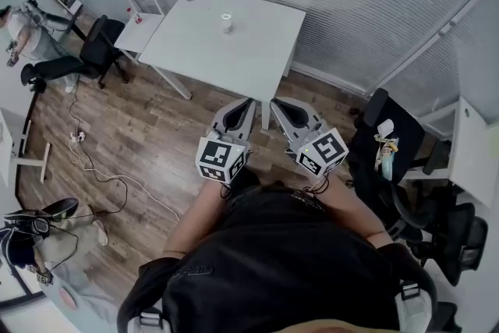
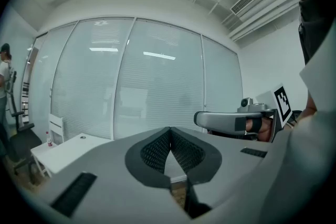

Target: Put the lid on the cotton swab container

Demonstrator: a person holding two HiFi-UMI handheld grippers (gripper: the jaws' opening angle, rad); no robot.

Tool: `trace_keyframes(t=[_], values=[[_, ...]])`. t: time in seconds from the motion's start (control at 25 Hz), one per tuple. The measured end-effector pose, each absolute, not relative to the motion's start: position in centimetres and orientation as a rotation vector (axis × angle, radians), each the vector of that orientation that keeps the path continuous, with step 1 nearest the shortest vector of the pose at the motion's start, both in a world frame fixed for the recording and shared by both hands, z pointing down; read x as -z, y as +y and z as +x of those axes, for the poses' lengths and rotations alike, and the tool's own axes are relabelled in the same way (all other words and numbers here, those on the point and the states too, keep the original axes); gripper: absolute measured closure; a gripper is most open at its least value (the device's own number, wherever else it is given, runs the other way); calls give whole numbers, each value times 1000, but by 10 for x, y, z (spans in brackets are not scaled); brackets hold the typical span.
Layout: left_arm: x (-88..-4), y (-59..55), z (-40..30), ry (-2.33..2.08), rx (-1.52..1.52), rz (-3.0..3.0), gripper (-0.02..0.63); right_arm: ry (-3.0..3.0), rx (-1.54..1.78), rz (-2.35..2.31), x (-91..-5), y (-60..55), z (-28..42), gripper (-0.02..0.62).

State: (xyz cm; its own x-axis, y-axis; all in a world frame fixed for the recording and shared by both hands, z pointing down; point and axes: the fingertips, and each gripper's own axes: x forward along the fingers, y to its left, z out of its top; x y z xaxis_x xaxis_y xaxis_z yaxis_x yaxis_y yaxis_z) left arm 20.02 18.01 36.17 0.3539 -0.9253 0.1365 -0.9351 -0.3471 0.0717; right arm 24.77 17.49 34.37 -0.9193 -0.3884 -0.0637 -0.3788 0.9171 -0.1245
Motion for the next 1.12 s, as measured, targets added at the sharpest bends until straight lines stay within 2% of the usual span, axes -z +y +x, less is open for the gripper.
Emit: trace_keyframes(t=[0.36, 1.12], values=[[-372, 152, 165, -1715, -142, 2463, 591, 3007, 231, -626, -359, 143, 212, 574], [-371, 73, 8, -1613, -149, 2498, 591, 3002, 261, -625, -362, 55, 51, 574]])
